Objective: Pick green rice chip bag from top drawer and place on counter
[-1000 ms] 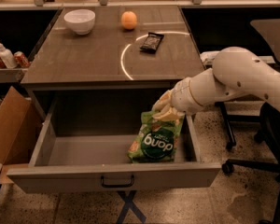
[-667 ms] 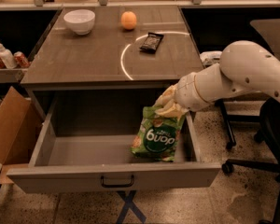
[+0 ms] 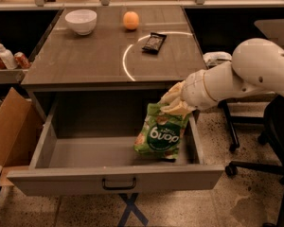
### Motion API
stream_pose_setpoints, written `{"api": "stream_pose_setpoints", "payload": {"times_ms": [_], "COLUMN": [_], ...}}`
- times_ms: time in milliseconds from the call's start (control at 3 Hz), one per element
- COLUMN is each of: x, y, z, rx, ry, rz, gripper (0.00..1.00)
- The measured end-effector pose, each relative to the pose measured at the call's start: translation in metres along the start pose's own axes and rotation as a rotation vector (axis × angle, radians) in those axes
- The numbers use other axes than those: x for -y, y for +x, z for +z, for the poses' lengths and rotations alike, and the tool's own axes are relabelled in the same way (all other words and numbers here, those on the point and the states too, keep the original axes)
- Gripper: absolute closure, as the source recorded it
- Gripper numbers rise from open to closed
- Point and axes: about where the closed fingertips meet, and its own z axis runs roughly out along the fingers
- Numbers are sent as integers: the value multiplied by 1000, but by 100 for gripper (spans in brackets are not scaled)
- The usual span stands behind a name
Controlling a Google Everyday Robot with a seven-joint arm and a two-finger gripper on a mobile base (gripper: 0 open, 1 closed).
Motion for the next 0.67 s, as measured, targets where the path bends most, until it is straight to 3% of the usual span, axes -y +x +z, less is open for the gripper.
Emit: {"api": "stream_pose_setpoints", "payload": {"times_ms": [667], "x": [44], "y": [-68], "z": [-107], "rx": [27], "ry": [194], "rz": [-172], "gripper": [100]}}
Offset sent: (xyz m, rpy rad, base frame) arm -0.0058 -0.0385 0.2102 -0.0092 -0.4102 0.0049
